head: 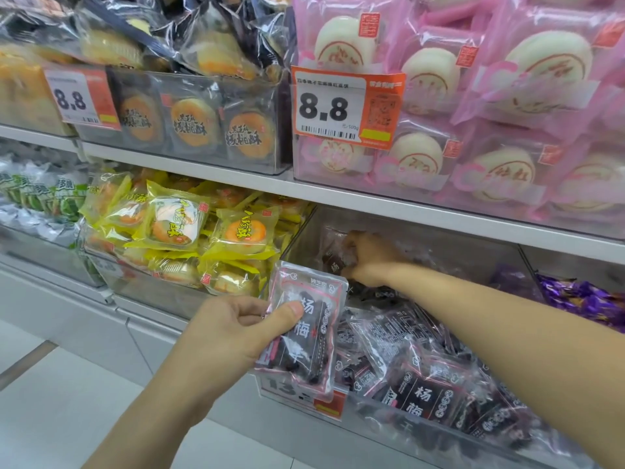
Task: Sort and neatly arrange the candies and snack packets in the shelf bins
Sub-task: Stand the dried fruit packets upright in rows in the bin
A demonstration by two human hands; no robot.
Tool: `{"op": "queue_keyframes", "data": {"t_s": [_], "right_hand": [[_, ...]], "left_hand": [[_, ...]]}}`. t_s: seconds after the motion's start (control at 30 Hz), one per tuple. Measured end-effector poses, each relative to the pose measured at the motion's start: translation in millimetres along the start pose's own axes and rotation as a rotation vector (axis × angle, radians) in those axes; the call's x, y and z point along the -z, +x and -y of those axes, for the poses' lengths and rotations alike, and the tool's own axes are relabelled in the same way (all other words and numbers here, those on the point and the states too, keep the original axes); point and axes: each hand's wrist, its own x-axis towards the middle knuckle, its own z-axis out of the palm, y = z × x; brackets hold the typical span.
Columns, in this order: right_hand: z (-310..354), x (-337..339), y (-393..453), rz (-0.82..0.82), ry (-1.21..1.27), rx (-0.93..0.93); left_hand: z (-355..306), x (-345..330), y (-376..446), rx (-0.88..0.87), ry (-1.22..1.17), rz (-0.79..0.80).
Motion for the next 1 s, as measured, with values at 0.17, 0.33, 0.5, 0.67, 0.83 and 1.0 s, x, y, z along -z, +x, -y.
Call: {"op": "queue_keyframes", "data": {"t_s": [0.17, 0.33, 0.5, 0.67, 0.83, 1.0], "right_hand": [[-4, -1, -1, 0.061, 0.438, -0.191], [-4, 1, 1, -0.135, 0.108, -0.059], [-9, -2, 1, -0.175, 0.136, 0.012], [-7, -7, 4, -0.254, 0.122, -0.013], [-7, 2, 6, -0.172, 0.097, -0.036], [9, 35, -35, -0.207, 0.238, -0.1]], "left_hand": [[4, 2, -1, -0.009, -0.003, 0.006], [3, 1, 1, -0.004, 0.011, 0.009], [4, 1, 2, 0.002, 0.019, 0.012], [0, -1, 0, -0.014, 0.006, 0.048], [-7, -8, -4, -0.052, -0.029, 0.054], [-16, -13, -6, -0.105, -0.074, 0.037]]}}
